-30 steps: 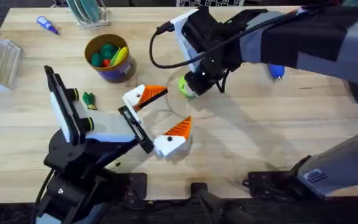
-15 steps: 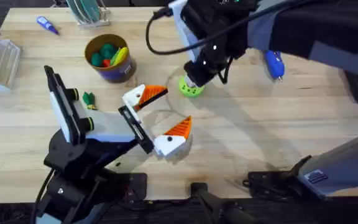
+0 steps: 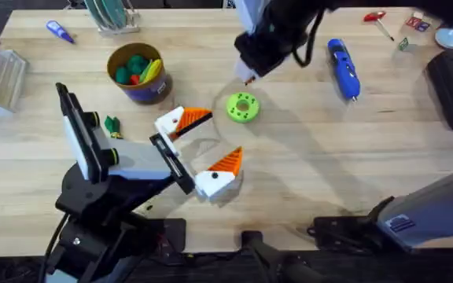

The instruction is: Pick up the gripper from the table and insert it into the empty holder that is missing its gripper. Then pick up a screw, insert it into the mounting hole, and use the screwdriver to tighten it. Finally, clean up the table by picking up the vegetable and placing it into the bucket.

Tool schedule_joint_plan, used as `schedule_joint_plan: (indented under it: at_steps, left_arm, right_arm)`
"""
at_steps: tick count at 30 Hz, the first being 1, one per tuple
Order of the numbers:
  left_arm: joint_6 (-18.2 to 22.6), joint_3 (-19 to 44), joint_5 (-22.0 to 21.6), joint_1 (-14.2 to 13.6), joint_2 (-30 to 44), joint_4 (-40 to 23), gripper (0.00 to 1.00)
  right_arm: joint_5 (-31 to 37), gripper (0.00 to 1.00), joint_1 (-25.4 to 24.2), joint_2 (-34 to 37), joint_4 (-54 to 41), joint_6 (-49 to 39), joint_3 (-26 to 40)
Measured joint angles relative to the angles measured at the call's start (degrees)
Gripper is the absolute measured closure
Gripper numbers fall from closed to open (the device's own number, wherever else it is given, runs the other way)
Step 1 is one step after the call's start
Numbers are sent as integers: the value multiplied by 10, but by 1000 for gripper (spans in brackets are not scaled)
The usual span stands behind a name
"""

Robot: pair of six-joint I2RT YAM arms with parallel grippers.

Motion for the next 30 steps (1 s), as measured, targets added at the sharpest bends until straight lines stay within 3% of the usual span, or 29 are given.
schedule_joint_plan:
  at_steps: [10,20,30]
  left_arm:
    - [0,0,0,0,0,0,15]
    - [0,0,0,0,0,0,15]
    - [0,0,0,0,0,0,16]
  right_arm:
    - [-90,994,26,0,-65,-43,119]
    - [-119,994,127,0,-55,-63,125]
    - [-117,994,173,6,-25,-65,126]
